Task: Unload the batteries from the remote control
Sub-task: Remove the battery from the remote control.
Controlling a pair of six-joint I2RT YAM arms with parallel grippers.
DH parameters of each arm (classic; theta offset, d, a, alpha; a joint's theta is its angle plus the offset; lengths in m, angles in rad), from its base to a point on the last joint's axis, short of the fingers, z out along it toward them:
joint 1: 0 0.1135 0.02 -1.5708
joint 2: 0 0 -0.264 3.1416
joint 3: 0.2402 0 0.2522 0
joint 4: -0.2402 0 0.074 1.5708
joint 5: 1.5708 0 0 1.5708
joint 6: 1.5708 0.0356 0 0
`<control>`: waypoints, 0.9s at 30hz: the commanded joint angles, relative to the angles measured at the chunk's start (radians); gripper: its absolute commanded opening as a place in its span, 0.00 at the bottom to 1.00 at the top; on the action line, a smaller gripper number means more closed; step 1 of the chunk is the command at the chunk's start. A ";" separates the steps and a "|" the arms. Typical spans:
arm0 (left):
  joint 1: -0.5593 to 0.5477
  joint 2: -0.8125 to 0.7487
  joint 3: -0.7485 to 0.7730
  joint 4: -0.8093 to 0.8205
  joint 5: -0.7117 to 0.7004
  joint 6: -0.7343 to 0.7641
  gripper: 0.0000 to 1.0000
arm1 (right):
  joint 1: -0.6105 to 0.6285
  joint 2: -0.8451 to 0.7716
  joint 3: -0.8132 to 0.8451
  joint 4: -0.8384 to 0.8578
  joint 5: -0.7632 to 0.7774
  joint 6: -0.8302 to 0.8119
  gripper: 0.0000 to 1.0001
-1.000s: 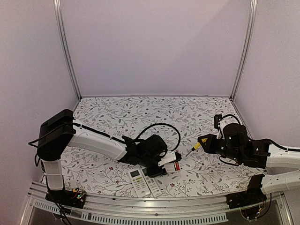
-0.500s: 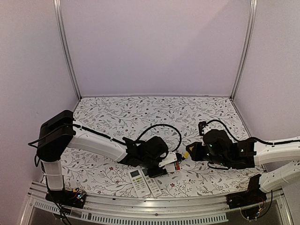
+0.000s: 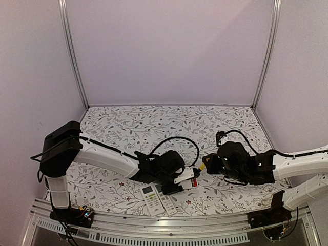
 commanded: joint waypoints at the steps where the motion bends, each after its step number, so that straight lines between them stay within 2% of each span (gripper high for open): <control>1: -0.013 -0.012 -0.003 0.001 -0.011 0.015 0.39 | 0.007 0.037 0.027 0.024 0.030 -0.016 0.00; 9: -0.013 -0.009 -0.003 0.001 -0.014 0.016 0.38 | 0.033 0.117 0.060 -0.019 0.079 -0.029 0.00; 15: -0.013 -0.007 -0.011 0.007 -0.014 0.022 0.37 | 0.028 0.162 0.014 0.034 0.030 0.024 0.00; 18: -0.013 -0.004 -0.011 0.010 -0.014 0.024 0.37 | -0.008 0.135 -0.063 0.129 -0.046 0.083 0.00; 23: -0.013 0.000 -0.009 0.010 -0.012 0.024 0.37 | -0.110 0.077 -0.207 0.370 -0.279 0.125 0.00; 27: -0.012 0.003 -0.012 0.011 -0.022 0.028 0.36 | -0.159 0.070 -0.242 0.433 -0.376 0.134 0.00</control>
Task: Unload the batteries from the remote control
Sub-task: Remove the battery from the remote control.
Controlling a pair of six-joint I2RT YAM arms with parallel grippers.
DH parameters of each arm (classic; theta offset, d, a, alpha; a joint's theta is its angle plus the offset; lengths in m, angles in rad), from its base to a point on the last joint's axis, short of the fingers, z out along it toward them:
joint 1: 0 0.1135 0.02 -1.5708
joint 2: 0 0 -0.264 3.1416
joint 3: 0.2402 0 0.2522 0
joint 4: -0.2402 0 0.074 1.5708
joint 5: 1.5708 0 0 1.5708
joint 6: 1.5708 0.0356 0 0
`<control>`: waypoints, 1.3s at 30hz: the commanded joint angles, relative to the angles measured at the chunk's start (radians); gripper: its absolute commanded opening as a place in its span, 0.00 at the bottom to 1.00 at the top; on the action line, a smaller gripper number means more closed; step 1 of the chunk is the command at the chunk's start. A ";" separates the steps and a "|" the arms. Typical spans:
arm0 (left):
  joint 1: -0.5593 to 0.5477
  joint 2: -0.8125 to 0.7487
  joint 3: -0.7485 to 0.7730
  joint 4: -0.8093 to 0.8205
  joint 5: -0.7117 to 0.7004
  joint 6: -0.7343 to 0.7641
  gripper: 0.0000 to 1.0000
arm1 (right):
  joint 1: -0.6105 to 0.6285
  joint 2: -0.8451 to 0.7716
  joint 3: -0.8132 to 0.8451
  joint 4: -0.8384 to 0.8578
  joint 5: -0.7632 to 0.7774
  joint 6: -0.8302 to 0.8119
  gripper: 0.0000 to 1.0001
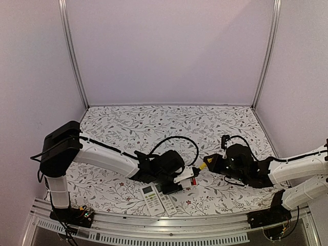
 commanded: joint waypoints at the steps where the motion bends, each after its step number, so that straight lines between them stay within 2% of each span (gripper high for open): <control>1: -0.012 0.004 -0.012 0.014 -0.008 0.040 0.36 | -0.037 0.015 -0.061 0.078 -0.221 0.058 0.00; 8: -0.007 0.005 -0.008 0.013 -0.022 0.044 0.36 | -0.102 -0.080 -0.126 0.138 -0.344 0.091 0.00; 18: -0.006 0.006 -0.004 0.010 -0.033 0.046 0.36 | -0.105 -0.167 -0.107 0.055 -0.323 0.042 0.00; 26: -0.006 0.011 0.014 -0.007 -0.030 0.041 0.36 | -0.105 -0.284 0.004 -0.218 -0.149 -0.115 0.00; 30: -0.006 0.016 0.017 -0.011 -0.030 0.040 0.36 | -0.085 -0.262 0.052 -0.319 -0.100 -0.147 0.00; 39: -0.007 0.023 0.023 -0.019 -0.026 0.037 0.36 | 0.044 -0.149 0.144 -0.397 0.030 -0.147 0.00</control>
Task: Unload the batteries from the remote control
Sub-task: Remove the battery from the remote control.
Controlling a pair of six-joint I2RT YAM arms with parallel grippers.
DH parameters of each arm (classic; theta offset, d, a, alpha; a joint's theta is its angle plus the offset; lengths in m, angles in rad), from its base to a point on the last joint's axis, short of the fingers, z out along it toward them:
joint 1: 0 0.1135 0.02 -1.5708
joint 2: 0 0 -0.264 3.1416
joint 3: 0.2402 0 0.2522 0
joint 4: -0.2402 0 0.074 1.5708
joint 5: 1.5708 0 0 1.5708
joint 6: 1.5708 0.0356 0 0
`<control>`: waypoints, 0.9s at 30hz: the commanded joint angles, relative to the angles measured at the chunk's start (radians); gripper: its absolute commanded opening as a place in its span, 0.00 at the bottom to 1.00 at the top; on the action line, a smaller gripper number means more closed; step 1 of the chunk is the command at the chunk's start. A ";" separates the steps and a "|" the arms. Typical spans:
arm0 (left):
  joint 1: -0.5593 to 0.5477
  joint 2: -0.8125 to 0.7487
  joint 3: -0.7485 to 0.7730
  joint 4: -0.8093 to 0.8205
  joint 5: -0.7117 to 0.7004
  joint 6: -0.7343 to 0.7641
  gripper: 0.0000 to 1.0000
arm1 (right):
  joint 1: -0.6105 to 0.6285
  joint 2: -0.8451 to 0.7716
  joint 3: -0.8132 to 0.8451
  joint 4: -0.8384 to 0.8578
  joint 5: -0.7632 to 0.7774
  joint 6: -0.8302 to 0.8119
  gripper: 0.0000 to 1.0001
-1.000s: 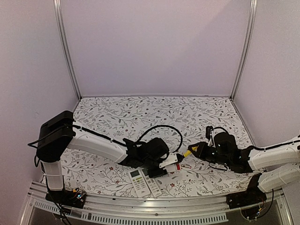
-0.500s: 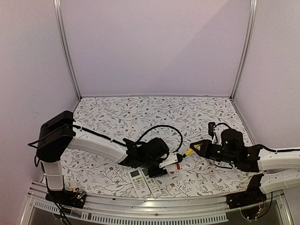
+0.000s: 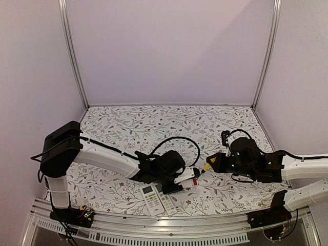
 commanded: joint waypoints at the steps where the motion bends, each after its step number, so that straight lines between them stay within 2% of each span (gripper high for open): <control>1: -0.003 0.020 0.017 -0.020 -0.007 0.006 0.36 | 0.060 0.054 0.056 -0.068 0.100 -0.011 0.00; 15: -0.004 0.029 0.029 -0.034 0.001 -0.001 0.35 | 0.138 0.184 0.168 -0.164 0.236 -0.005 0.00; 27: -0.004 0.032 0.032 -0.038 0.003 -0.003 0.35 | 0.216 0.322 0.293 -0.337 0.408 0.063 0.00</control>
